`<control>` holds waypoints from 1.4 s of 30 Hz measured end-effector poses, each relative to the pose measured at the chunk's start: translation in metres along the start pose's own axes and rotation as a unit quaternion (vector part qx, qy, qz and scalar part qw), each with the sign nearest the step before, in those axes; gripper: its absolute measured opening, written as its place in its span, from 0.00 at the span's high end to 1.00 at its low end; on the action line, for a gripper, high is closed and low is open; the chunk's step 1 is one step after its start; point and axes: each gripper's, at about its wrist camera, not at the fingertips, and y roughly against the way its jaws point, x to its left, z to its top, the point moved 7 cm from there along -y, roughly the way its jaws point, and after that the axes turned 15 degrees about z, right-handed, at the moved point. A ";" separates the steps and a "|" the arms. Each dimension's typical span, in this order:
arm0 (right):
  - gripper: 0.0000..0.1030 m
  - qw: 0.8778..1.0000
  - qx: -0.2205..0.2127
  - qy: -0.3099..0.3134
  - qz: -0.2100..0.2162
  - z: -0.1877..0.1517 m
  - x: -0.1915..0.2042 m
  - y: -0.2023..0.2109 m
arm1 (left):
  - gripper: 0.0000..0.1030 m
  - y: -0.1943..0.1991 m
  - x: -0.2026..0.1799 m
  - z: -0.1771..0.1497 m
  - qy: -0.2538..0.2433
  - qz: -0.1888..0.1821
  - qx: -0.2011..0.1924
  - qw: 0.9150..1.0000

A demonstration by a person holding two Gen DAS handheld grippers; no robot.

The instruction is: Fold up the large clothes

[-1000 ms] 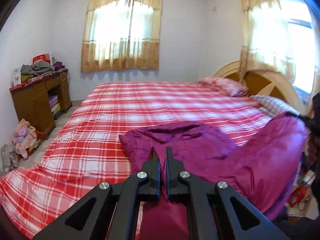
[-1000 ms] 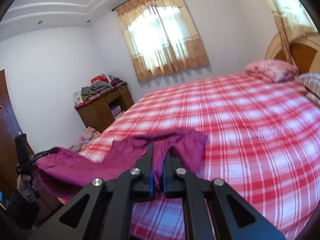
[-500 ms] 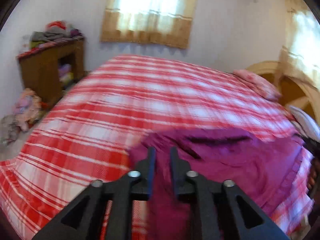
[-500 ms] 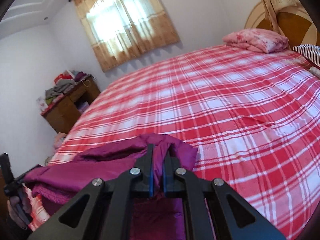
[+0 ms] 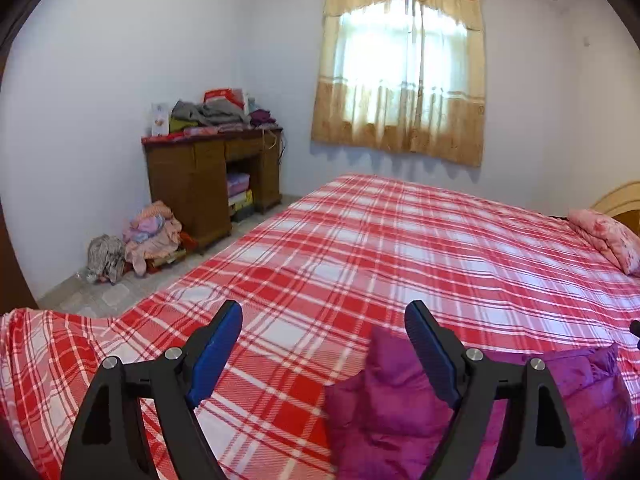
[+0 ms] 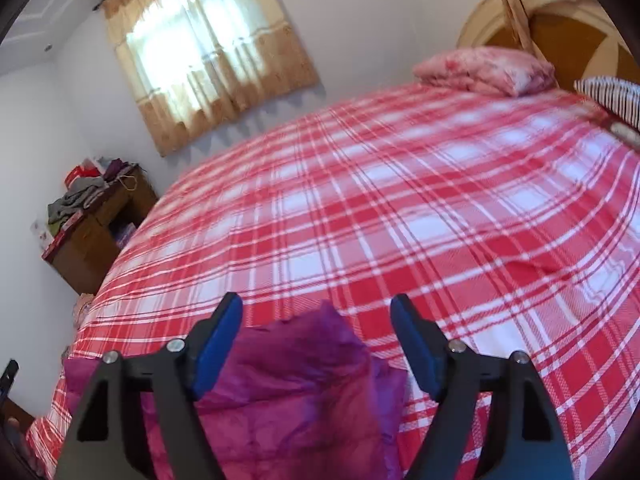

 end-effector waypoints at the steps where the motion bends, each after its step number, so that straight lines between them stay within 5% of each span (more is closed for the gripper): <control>1: 0.23 1.000 0.001 0.012 0.001 -0.003 0.010 0.003 | 0.19 0.007 -0.011 -0.002 -0.012 -0.007 -0.004 1.000; 9: 0.52 0.982 0.112 0.134 0.068 -0.080 0.120 -0.026 | 0.18 0.038 -0.114 -0.033 -0.155 -0.063 -0.044 0.985; 14: 0.52 0.976 0.148 0.153 0.050 -0.099 0.114 -0.061 | 0.18 -0.007 -0.142 -0.060 -0.209 -0.013 -0.026 0.978; 17: 0.52 0.976 0.147 0.159 0.026 -0.097 0.099 -0.076 | 0.18 -0.052 -0.133 -0.075 -0.192 0.019 0.037 0.981; 21: 0.52 0.981 0.137 0.134 0.033 -0.099 0.082 -0.088 | 0.18 -0.086 -0.124 -0.095 -0.149 0.003 0.111 0.983; 42: 0.52 0.983 0.142 0.106 0.044 -0.105 0.074 -0.105 | 0.10 -0.109 -0.130 -0.112 -0.157 0.010 0.150 0.976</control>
